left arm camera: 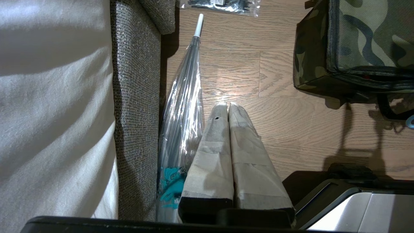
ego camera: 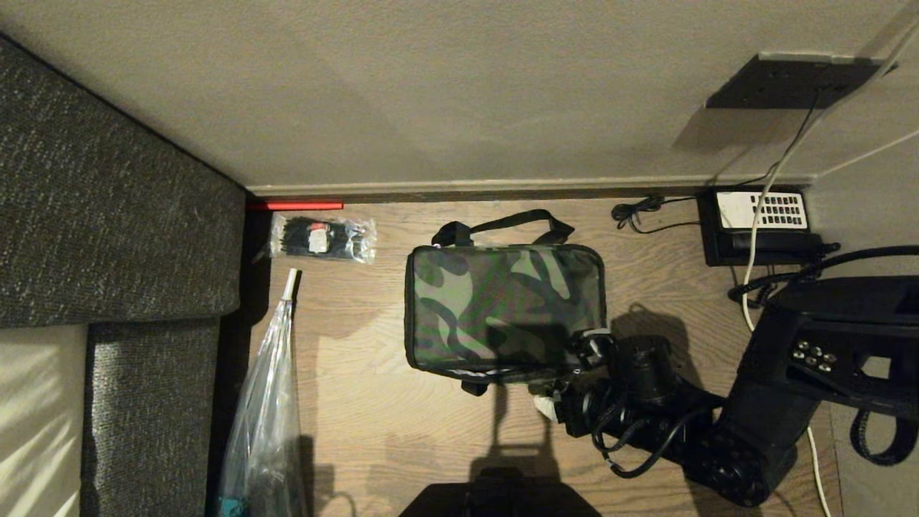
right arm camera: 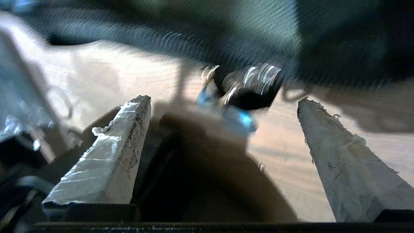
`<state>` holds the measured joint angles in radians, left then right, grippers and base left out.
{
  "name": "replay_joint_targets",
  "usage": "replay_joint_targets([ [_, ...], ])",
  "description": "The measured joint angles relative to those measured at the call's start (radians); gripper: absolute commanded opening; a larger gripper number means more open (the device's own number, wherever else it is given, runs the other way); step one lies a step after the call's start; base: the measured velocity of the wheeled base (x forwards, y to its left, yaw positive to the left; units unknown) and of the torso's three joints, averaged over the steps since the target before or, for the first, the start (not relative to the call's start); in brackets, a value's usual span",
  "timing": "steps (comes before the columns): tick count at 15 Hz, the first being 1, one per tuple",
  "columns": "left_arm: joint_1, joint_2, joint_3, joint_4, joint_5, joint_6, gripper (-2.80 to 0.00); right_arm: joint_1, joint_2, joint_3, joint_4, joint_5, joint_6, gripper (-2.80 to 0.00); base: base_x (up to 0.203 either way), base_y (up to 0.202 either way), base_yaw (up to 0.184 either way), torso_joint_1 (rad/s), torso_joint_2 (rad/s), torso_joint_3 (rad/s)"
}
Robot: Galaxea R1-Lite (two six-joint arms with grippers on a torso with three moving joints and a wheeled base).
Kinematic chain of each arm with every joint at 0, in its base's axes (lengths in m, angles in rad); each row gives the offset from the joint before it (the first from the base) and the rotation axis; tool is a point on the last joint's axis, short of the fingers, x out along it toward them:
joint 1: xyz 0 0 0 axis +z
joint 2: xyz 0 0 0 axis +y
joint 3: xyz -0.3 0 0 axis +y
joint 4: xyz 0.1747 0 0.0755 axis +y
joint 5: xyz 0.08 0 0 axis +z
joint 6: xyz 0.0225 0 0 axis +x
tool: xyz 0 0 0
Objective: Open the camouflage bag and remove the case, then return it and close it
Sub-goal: Open the top of the storage box
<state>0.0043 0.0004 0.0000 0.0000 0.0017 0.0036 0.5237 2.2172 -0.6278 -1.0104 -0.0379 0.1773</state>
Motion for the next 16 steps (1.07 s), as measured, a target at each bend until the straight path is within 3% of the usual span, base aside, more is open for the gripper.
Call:
replay_joint_targets([
  [6,0.000,0.000,0.000,0.000,0.000,0.001,-2.80,-0.026,0.077,-0.083,-0.109,-0.013,-0.015,0.00,0.000,0.000,0.000,0.000,0.00,0.000],
  [7,0.000,0.000,0.000,0.000,0.000,0.001,-2.80,-0.027,0.083,-0.083,-0.110,-0.014,-0.009,-2.80,0.000,0.000,0.000,0.000,0.00,0.000],
  [9,0.000,0.000,0.000,0.000,-0.001,0.001,-2.80,-0.027,0.089,-0.086,-0.113,-0.013,0.020,-2.80,0.000,0.000,0.000,0.000,0.00,0.000],
  [16,0.000,0.000,0.000,0.000,0.000,0.001,-2.80,-0.026,0.067,-0.033,-0.115,-0.011,0.003,-2.80,0.000,0.000,0.000,0.000,0.00,0.000],
])
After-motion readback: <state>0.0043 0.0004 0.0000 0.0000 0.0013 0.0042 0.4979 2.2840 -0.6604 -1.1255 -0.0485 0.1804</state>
